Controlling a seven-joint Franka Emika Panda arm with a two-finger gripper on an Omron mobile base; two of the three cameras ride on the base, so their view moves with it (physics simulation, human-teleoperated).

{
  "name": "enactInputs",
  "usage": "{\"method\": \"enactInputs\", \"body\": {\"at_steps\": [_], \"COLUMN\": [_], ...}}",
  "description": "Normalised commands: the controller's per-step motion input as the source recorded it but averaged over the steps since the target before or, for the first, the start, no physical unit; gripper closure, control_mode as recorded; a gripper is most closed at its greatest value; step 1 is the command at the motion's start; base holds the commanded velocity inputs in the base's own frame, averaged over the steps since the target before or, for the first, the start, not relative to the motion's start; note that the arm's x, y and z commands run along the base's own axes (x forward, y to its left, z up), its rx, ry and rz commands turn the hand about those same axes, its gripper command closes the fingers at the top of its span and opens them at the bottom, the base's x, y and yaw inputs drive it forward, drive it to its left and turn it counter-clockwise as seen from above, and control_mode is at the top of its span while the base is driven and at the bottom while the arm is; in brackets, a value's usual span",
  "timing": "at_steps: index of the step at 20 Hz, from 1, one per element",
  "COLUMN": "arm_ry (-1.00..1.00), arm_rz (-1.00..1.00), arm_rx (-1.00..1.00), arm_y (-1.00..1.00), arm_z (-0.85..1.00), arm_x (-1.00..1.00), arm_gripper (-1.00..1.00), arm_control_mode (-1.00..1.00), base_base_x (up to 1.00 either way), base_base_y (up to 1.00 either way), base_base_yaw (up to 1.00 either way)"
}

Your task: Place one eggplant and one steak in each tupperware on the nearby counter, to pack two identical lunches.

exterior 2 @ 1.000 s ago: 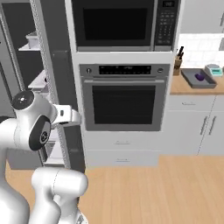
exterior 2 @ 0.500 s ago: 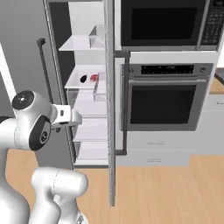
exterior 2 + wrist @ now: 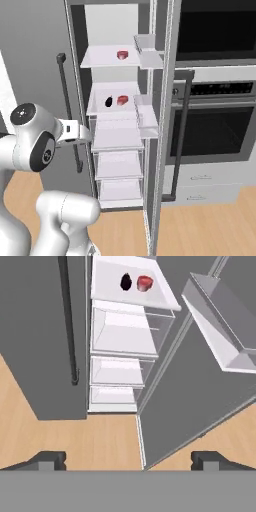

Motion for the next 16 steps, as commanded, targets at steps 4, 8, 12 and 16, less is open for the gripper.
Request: {"method": "enactInputs", "body": {"at_steps": [4,8,12,16], "arm_ry": [0.0,0.0,0.0,0.0], "arm_rz": [0.0,0.0,0.0,0.0], "arm_rx": [0.0,0.0,0.0,0.0], "arm_y": [0.0,0.0,0.0,0.0], "arm_z": [0.0,0.0,0.0,0.0], "arm_x": [0.0,0.0,0.0,0.0], "arm_gripper": [-1.0,-1.0,-1.0,-1.0], "arm_control_mode": [1.0,1.0,1.0,1.0], "base_base_x": [0.86,0.84,0.88,0.77], "base_base_y": [0.01,0.0,0.0,0.0], "base_base_yaw": [-0.25,-0.22,-0.21,-0.17]}}
